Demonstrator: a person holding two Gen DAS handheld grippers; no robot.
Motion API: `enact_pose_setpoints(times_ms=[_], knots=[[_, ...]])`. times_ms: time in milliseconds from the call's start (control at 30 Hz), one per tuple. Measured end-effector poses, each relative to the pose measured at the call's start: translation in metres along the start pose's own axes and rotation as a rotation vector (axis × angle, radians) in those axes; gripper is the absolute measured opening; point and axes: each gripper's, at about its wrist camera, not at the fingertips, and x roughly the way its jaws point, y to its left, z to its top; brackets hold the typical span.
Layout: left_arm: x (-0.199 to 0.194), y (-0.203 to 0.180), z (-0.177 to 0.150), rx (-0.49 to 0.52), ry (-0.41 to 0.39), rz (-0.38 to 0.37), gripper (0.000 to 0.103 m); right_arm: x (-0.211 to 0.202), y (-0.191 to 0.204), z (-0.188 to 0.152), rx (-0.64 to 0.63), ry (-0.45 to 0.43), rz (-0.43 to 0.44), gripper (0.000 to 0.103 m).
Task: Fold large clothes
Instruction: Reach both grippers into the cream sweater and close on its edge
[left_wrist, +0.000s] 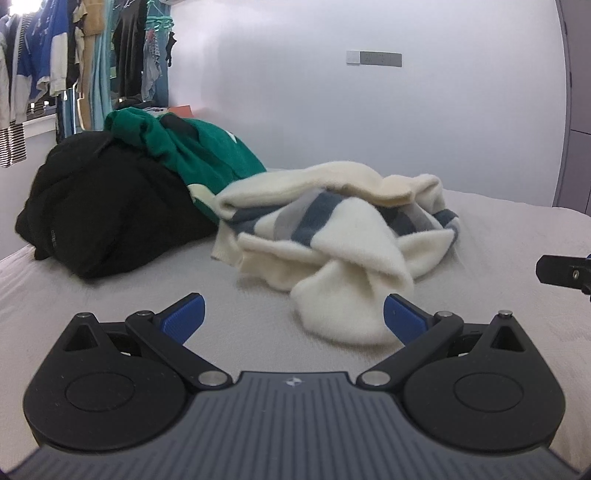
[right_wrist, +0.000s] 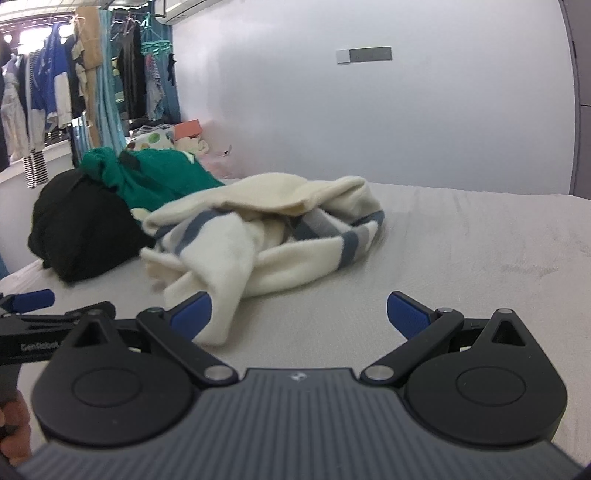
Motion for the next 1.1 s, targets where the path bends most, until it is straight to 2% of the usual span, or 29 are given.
enact_pose_setpoints(times_ms=[233, 333, 533, 633, 867, 1100], knots=[[0.049, -0.011, 0.017, 0.052, -0.027, -0.03, 0.103, 0.042, -0.013, 0.018, 0.001, -0.009, -0.021, 0.103], [0.071, -0.016, 0.021, 0.076, -0.034, -0.019, 0.103, 0.065, -0.016, 0.024, -0.015, -0.012, -0.027, 0.103], [0.108, -0.008, 0.025, 0.047, -0.001, 0.007, 0.103, 0.104, -0.015, 0.028, -0.027, 0.002, -0.008, 0.103], [0.112, -0.004, 0.018, 0.033, 0.007, 0.018, 0.103, 0.107, -0.016, 0.022, 0.013, 0.004, 0.019, 0.103], [0.114, -0.006, 0.014, 0.006, 0.025, -0.014, 0.103, 0.101, -0.011, 0.021, -0.017, -0.024, 0.033, 0.103], [0.131, -0.012, 0.038, 0.094, -0.016, -0.057, 0.103, 0.128, -0.008, 0.036, -0.084, -0.035, 0.018, 0.103]])
